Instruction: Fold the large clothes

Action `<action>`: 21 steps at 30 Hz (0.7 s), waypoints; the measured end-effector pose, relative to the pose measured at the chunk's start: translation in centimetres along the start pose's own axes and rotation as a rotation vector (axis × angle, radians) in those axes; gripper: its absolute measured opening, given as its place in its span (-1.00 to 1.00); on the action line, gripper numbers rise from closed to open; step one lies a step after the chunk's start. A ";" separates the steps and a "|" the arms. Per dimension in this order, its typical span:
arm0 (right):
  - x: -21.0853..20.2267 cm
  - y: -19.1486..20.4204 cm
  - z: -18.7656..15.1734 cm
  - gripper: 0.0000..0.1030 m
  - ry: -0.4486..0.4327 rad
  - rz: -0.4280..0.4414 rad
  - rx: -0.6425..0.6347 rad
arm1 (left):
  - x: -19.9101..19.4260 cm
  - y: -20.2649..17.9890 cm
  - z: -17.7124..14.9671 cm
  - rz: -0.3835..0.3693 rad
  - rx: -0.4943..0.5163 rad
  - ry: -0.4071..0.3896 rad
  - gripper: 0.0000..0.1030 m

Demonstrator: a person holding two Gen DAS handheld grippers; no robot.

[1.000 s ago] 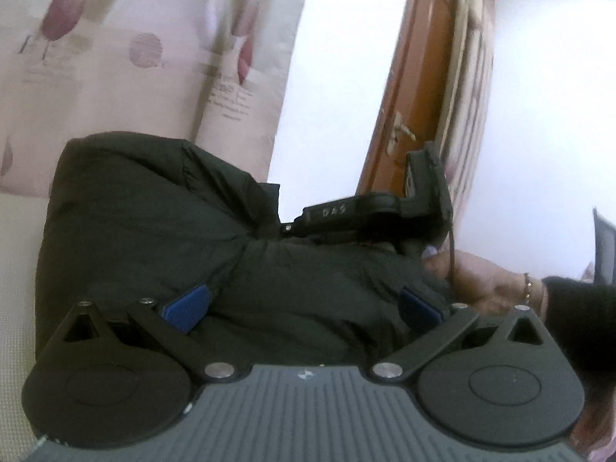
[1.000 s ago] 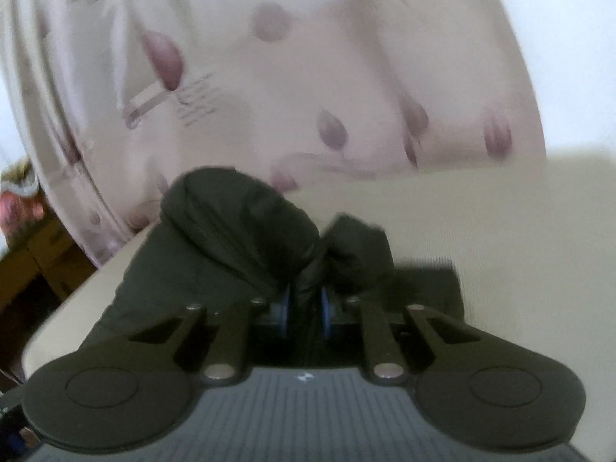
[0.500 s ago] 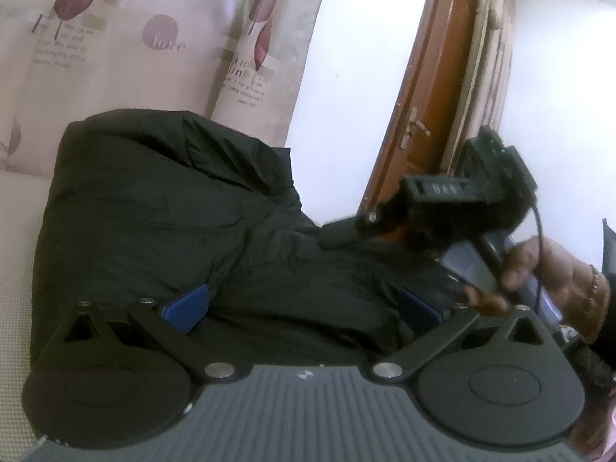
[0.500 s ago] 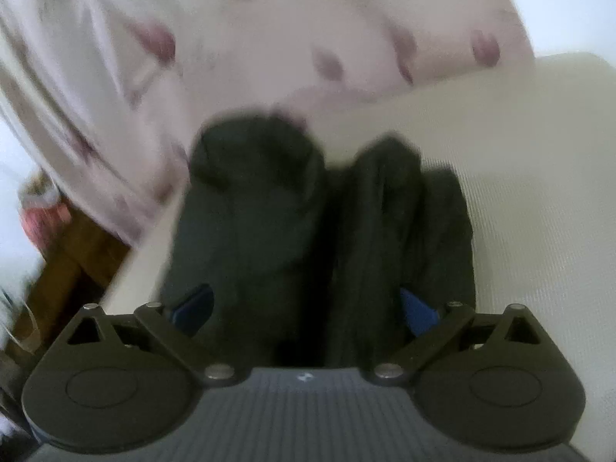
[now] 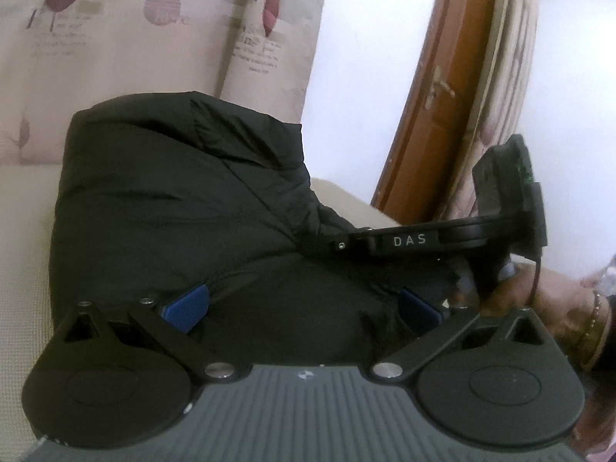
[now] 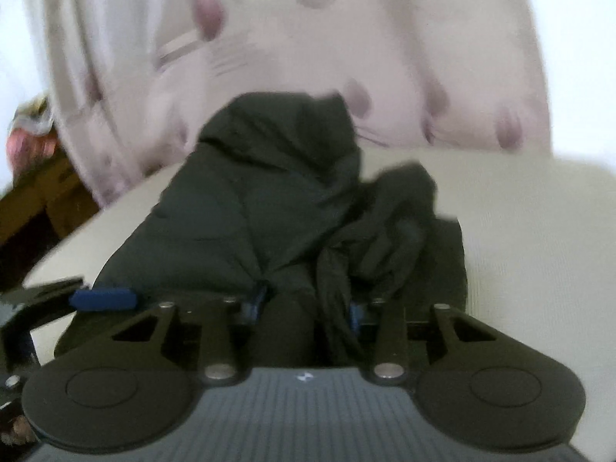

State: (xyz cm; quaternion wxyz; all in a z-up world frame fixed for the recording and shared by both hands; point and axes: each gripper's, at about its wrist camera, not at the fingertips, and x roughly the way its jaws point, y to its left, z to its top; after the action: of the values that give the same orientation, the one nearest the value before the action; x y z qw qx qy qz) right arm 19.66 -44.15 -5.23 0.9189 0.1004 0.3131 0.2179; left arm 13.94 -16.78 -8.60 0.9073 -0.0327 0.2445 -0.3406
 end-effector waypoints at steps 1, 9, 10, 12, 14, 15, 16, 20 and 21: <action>0.0 -0.8 -0.4 -0.26 -0.009 0.015 0.043 | 0.2 -0.3 0.1 0.012 0.014 0.012 1.00; 0.8 -3.7 -2.6 -0.22 -0.053 0.094 0.277 | 1.0 -1.5 0.6 0.077 0.082 0.073 1.00; 0.9 -3.9 -2.6 -0.21 -0.053 0.100 0.288 | 1.0 -1.5 0.7 0.076 0.080 0.075 1.00; 0.8 -4.3 -2.9 -0.19 -0.051 0.107 0.298 | 1.1 -1.6 0.8 0.080 0.080 0.080 1.00; 0.8 -4.3 -3.1 -0.17 -0.050 0.106 0.304 | 1.2 -1.6 1.0 0.085 0.086 0.086 1.00; 0.8 -4.4 -3.1 -0.16 -0.049 0.104 0.306 | 1.3 -1.7 1.1 0.088 0.090 0.088 1.00; 0.8 -4.4 -3.1 -0.16 -0.049 0.102 0.307 | 1.3 -1.7 1.0 0.090 0.092 0.089 1.00; 0.8 -4.2 -3.1 -0.13 -0.048 0.095 0.305 | 1.4 -1.8 1.0 0.094 0.097 0.092 1.00; 0.8 -4.2 -3.1 -0.12 -0.047 0.093 0.302 | 1.4 -1.7 1.1 0.094 0.099 0.093 1.00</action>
State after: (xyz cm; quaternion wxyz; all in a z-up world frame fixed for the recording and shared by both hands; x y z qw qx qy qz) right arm 19.73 -47.34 -9.40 0.8895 0.2567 0.3155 0.2082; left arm 14.29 -19.10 -7.85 0.9104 0.0395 0.2706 -0.3104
